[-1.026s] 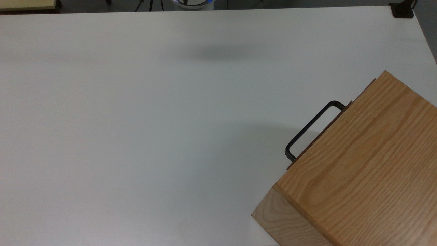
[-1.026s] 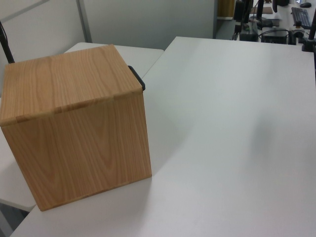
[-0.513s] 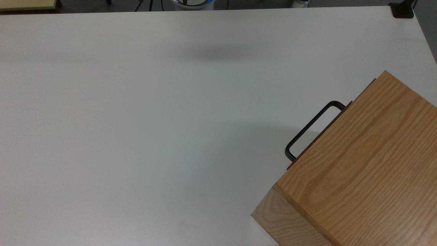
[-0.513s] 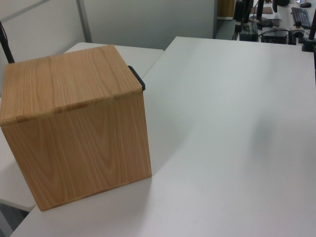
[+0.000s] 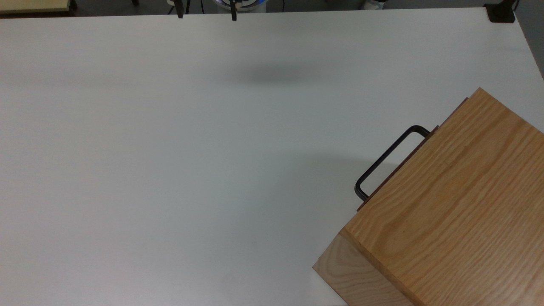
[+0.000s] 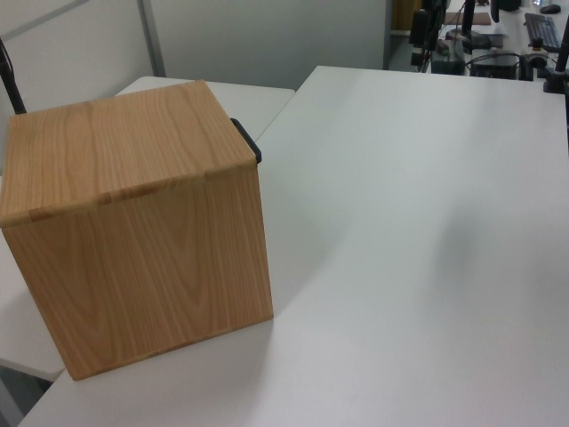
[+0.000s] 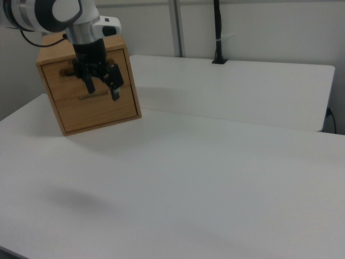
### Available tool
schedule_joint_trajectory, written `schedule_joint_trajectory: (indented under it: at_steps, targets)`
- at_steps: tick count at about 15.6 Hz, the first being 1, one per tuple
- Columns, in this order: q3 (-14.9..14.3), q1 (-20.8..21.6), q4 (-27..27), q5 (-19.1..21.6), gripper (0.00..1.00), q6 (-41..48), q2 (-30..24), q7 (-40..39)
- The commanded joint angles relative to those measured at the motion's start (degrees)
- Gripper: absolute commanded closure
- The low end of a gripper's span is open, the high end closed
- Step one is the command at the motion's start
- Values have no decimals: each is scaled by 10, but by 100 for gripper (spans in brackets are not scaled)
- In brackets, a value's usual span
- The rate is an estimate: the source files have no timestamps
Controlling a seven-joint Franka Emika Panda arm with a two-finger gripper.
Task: Open the drawer by sliding it
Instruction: 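Move the open gripper down toward the black drawer handle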
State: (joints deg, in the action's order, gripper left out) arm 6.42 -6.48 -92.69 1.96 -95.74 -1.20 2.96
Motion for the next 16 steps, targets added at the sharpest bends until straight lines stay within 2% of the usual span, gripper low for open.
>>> schedule_joint_trajectory:
  at_steps: [1, 3, 6, 9, 12, 16]
  targets:
    - [8, 23, -3, 59, 0, -74, 18, 140]
    - [9, 44, 6, 62, 0, -144, 37, 254]
    - [10, 71, 49, 88, 0, -214, 96, 363]
    - [13, 102, 85, 89, 0, -299, 152, 422]
    - [19, 123, 96, 92, 0, -403, 198, 467]
    - [60, 123, 139, 93, 0, -454, 261, 499]
